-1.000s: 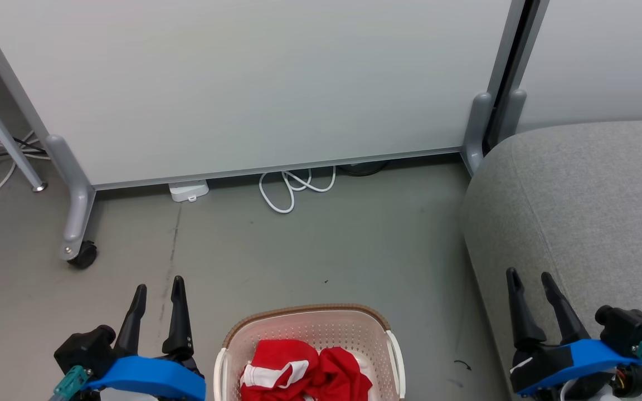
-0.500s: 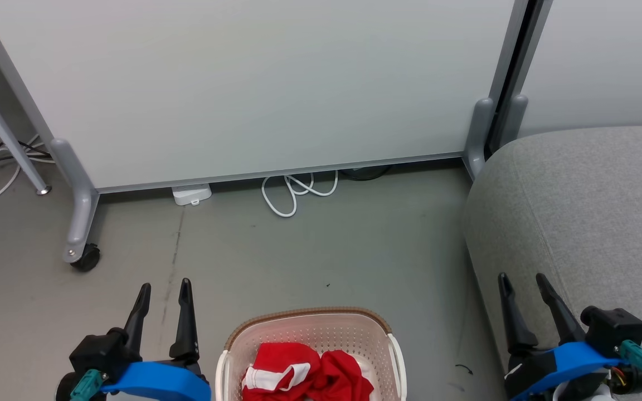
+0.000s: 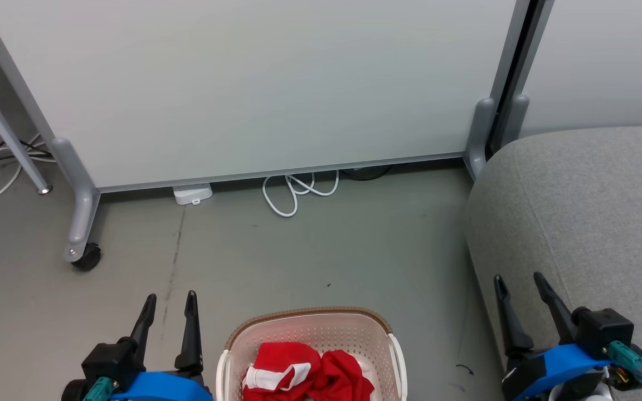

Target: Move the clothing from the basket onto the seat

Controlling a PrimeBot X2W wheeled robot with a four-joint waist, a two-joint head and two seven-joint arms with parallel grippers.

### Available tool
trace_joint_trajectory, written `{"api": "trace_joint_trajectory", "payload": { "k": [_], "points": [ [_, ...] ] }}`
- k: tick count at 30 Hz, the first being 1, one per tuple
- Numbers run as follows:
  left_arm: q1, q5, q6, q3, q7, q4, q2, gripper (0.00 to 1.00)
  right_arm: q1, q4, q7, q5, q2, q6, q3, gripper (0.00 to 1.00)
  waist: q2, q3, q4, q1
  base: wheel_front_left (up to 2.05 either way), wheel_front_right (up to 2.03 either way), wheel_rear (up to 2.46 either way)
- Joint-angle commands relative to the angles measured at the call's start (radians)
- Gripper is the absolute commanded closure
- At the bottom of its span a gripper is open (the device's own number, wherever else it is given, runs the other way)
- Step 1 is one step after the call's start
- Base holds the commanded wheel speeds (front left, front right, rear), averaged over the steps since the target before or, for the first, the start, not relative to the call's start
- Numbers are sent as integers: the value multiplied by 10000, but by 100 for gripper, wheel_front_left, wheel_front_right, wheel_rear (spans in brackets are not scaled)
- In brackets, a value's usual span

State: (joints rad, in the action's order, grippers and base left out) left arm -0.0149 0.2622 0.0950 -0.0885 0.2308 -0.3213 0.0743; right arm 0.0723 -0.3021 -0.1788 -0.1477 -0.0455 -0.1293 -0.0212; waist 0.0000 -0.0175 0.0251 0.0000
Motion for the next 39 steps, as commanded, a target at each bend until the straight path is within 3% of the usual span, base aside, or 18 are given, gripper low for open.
{"api": "trace_joint_trajectory", "payload": {
  "k": [1,17,39],
  "points": [
    [-94,-176,38,-43,96,-43,1,0,106,-11,-78,223,-71,-22,-4,0,0,-1,-2,0,0,0,0],
    [-175,-690,26,-66,366,-331,-94,0,159,-185,-294,1105,-78,-24,33,0,0,9,-1,0,0,0,0],
    [-121,-476,76,36,361,-324,-110,0,200,-174,-364,921,-76,-22,180,0,0,103,-87,0,0,0,0]
  ]
}}
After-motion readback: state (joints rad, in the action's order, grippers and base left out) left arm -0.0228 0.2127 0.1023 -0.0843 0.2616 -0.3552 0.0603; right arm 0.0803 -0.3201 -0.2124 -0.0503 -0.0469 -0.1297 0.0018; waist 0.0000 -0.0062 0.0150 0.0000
